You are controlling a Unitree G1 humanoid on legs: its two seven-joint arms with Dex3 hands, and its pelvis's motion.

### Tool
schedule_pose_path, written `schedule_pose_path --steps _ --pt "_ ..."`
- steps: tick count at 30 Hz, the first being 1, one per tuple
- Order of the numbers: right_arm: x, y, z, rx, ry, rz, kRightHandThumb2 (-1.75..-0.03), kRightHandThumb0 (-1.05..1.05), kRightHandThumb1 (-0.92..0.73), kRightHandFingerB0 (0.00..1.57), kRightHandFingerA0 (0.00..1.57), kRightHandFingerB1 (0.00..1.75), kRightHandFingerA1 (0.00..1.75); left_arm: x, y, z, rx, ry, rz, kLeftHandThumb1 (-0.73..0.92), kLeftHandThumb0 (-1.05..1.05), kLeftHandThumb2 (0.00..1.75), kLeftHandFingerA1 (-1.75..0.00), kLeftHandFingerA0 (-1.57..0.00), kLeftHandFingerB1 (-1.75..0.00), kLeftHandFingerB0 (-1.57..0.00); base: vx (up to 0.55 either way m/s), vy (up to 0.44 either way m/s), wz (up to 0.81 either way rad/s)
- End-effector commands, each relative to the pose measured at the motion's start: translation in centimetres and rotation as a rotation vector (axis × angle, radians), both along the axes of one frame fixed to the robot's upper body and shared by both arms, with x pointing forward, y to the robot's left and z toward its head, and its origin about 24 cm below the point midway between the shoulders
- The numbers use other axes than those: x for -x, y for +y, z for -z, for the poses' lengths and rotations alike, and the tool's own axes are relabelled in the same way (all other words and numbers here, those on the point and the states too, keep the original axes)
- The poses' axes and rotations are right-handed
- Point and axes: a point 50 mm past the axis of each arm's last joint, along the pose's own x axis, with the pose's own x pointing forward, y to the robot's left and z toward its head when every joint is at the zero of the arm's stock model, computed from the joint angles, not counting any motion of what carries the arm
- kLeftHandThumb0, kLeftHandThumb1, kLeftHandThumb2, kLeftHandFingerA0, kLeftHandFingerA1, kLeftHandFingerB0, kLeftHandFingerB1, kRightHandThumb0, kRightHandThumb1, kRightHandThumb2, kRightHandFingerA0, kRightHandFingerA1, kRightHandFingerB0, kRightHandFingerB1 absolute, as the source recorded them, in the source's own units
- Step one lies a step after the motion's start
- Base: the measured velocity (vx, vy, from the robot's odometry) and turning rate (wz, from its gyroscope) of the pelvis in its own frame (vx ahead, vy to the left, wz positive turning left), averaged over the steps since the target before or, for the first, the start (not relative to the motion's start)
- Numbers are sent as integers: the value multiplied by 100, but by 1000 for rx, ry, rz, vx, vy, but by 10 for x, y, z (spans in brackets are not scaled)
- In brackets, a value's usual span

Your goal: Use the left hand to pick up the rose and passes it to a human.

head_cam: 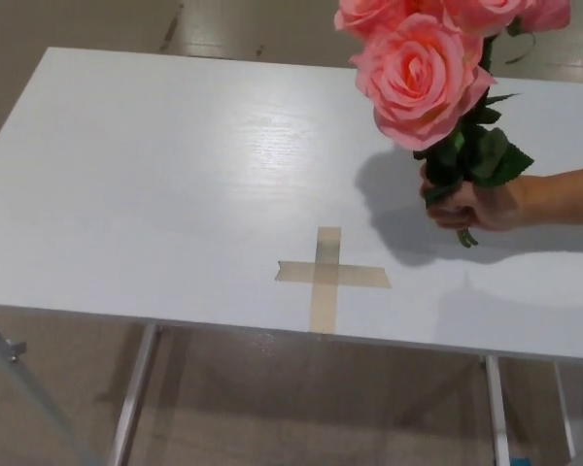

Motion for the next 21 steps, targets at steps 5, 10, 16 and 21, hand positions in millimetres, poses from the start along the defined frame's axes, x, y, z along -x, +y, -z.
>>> schedule_pose_path --steps 5,10,16,21 --pt "13 -2 4 5 0 32 -62 -35 -73 51 63 37 42 -11 13 57 -375 225 -328 61 -70 59 -32 -29 -30 -26 0 0 0" --pt "2 3 1 3 -26 26 -62 -34 -72 51 61 37 41 4 18 64 -686 347 43 45 -37 107 -48 0 -47 0 0 0 0" --pt "-11 7 -2 -9 -51 5 -62 -34 -72 50 60 37 41 4 27 60 -531 345 -60 92 -81 69 -32 -26 -23 -11 0 0 0" --pt "-17 5 -5 -9 -57 7 -62 -35 -72 49 60 37 41 -1 25 60 -499 339 -41 90 -79 69 -32 -25 -22 -10 0 0 0"
